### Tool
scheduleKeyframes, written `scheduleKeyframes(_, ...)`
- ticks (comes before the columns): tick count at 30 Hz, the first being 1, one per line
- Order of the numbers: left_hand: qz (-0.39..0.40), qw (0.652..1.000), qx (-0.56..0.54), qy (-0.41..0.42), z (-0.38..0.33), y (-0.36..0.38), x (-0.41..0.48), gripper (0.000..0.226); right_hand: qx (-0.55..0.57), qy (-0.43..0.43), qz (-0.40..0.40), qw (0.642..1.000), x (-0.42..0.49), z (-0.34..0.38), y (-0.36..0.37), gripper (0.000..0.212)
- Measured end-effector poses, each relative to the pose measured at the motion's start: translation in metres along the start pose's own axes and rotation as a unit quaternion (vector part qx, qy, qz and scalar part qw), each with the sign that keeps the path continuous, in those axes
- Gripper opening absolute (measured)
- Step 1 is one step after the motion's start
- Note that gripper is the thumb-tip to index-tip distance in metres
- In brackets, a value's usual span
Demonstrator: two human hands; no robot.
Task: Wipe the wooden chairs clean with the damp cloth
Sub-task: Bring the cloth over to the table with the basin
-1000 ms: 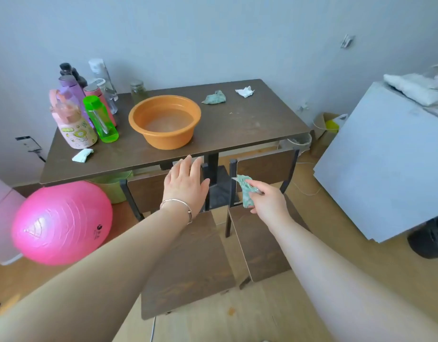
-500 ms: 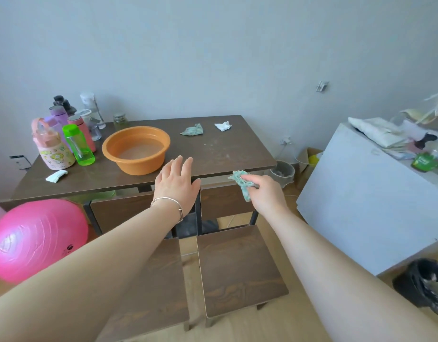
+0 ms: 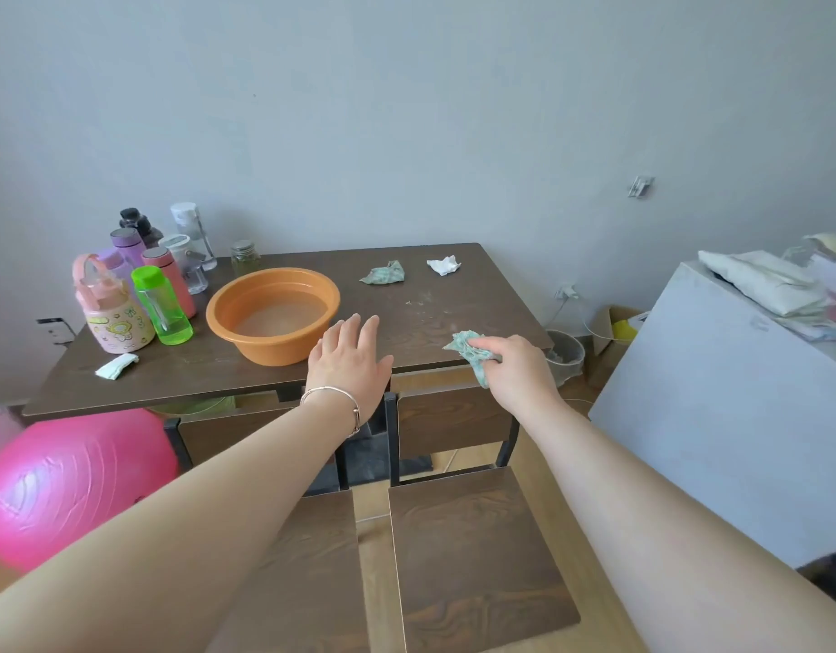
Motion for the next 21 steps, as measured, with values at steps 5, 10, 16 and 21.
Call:
scheduleKeyframes(5, 0.007, 1.0, -0.008, 0.005, 0.016, 0.015, 0.03, 0.058, -0.019, 0.004, -0.012, 1.0, 0.022, 0.008, 0.011, 0.04)
scheduleKeyframes(10, 0.014, 1.0, -0.015, 0.019, 0.032, 0.031, 0.053, 0.059, -0.041, 0.019, -0.006, 0.999, 0.038, 0.014, 0.027, 0.042)
scheduleKeyframes(16, 0.031, 0.999, -0.028, 0.021, 0.043, 0.059, 0.062, 0.059, -0.043, 0.041, 0.023, 0.998, 0.045, 0.002, 0.053, 0.044)
scheduleKeyframes(21, 0.05, 0.998, -0.026, 0.012, 0.043, 0.085, 0.069, 0.059, -0.039, 0.044, 0.036, 0.998, 0.059, -0.015, 0.07, 0.043)
Point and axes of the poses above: each hand's wrist, its own x-axis towards the middle knuckle, its own y-axis out of the palm, z = x × y, the point moved 2 cm from there along x, towards the middle knuckle, and after that the axes turned 9 degrees about -z, right-handed, at the moved point
